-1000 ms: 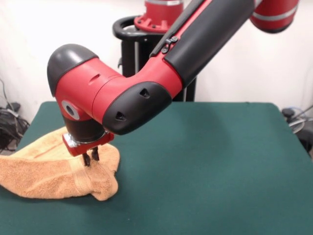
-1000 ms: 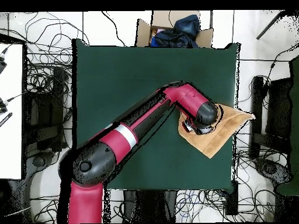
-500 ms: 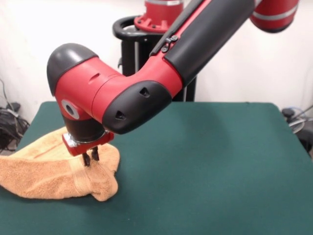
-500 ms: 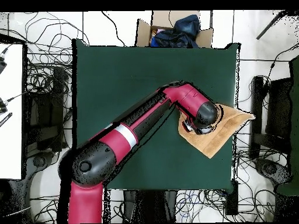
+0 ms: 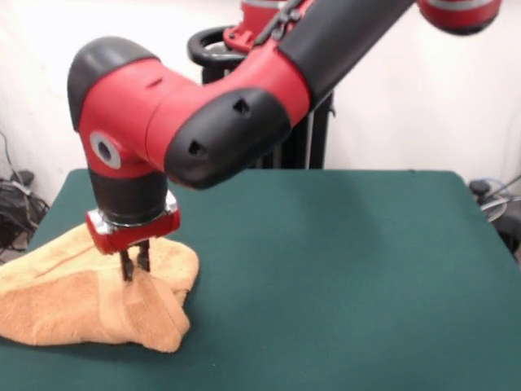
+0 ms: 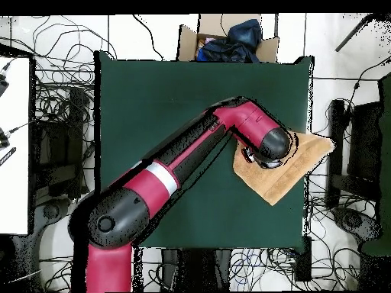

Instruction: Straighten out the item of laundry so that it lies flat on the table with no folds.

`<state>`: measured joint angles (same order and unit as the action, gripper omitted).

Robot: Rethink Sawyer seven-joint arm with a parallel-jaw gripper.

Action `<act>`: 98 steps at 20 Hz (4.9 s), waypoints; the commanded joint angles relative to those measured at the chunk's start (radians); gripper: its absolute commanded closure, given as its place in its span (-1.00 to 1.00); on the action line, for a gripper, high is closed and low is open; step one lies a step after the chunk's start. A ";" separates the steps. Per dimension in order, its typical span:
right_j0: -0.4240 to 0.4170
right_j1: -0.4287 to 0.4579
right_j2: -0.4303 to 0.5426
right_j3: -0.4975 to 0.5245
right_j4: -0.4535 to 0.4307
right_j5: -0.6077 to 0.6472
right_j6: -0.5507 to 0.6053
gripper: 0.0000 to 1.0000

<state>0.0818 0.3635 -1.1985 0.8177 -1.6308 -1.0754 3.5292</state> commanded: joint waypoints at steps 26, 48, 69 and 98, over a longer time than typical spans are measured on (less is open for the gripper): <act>-0.093 -0.371 0.477 0.047 0.437 0.140 -0.504 1.00; -0.024 -0.258 0.386 0.005 0.243 0.079 -0.380 -1.00; 0.078 -0.007 0.097 0.050 -0.027 0.130 -0.107 -1.00; 0.042 0.024 0.138 0.006 -0.006 0.053 -0.170 1.00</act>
<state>0.1540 0.3620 -1.1143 0.8679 -1.6449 -1.0097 3.0908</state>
